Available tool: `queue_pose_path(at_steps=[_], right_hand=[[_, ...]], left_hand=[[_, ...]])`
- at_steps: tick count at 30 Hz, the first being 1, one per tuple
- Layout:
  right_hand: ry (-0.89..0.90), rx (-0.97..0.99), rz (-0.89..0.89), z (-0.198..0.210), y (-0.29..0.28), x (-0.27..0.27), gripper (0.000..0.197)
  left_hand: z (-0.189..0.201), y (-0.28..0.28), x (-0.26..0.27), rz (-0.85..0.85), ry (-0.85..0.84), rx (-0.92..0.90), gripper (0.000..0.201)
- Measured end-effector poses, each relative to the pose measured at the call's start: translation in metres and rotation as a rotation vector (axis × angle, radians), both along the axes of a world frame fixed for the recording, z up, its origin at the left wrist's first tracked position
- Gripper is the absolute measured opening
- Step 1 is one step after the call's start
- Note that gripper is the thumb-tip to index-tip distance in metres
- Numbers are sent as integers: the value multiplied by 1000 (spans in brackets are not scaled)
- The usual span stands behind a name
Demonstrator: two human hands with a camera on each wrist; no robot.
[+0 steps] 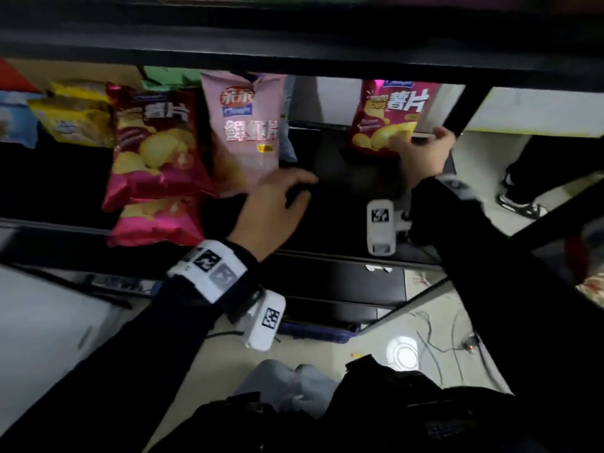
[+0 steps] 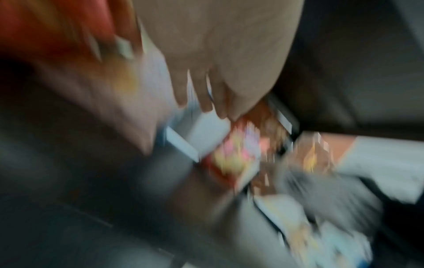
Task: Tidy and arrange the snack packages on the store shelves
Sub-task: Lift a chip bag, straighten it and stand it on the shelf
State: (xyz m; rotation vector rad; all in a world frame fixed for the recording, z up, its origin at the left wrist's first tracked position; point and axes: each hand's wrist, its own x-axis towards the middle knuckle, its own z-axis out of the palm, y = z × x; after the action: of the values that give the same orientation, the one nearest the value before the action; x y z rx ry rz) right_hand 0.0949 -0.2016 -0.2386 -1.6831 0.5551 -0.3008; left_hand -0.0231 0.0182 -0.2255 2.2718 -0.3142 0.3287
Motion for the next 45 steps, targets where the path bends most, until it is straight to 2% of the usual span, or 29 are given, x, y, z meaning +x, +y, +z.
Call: queue_pose_path(at_steps=[3,5,7,10,13,15,17,19,20,22,23,25,27,28,29,31,32,33,36,37,41,42,43,45], right_hand=[[142,-17,153,-3,-24,22,104],[172,-27,211,-7,-33,29,111],[191,-39,272,-9,-35,35,107],[191,-97,349,-12,-29,39,88],[142,-246,404,-20,-21,35,53],[141,-331,375,-31,-23,29,36],[159,-410,348,-40,-25,22,10],[177,-424,348,-45,-24,18,13],[179,-380,364,-43,-22,17,36],[172,-180,405,-31,-13,17,95],[174,-107,408,-25,-9,21,111],[195,-69,416,-13,-1,32,123],[226,-61,442,-6,9,39,121],[222,-66,477,-4,15,39,111],[204,-97,521,-6,19,38,89],[144,-148,576,-9,22,32,34],[108,-127,565,-10,21,26,16],[81,-96,546,-10,19,18,9],[61,-35,485,-14,2,-10,14],[69,1,479,-16,-4,-21,21],[33,230,469,-16,-13,-75,53],[29,272,478,-15,-12,-85,59],[28,303,491,-15,-11,-94,64],[27,313,516,-15,-8,-107,67]], left_hand=[[-28,-26,3,-96,172,14,23],[-39,-32,5,-85,244,-12,23],[-48,-34,7,-62,294,-15,22],[-57,-35,10,-56,350,-17,23],[-60,-34,13,-45,376,-76,23],[-61,-34,15,-50,390,-136,22],[-61,-33,17,-61,411,-193,22],[-61,-32,18,-68,430,-231,22],[-61,-31,18,-70,433,-241,21],[-62,-31,17,-70,430,-246,21],[-62,-32,17,-72,431,-246,21],[-62,-32,17,-76,437,-248,22],[-63,-30,17,-80,444,-246,23],[-63,-30,17,-81,445,-243,23],[-63,-29,18,-83,448,-240,23],[-64,-27,19,-86,462,-230,23],[-65,-26,19,-88,465,-232,23],[-66,-26,20,-93,464,-238,23],[-68,-28,20,-69,456,-286,22],[-67,-29,20,-42,459,-338,27],[-53,-38,23,21,579,-554,76],[-47,-41,24,-24,605,-538,76],[-42,-44,25,-94,611,-497,68],[-35,-51,24,-251,593,-441,42]])
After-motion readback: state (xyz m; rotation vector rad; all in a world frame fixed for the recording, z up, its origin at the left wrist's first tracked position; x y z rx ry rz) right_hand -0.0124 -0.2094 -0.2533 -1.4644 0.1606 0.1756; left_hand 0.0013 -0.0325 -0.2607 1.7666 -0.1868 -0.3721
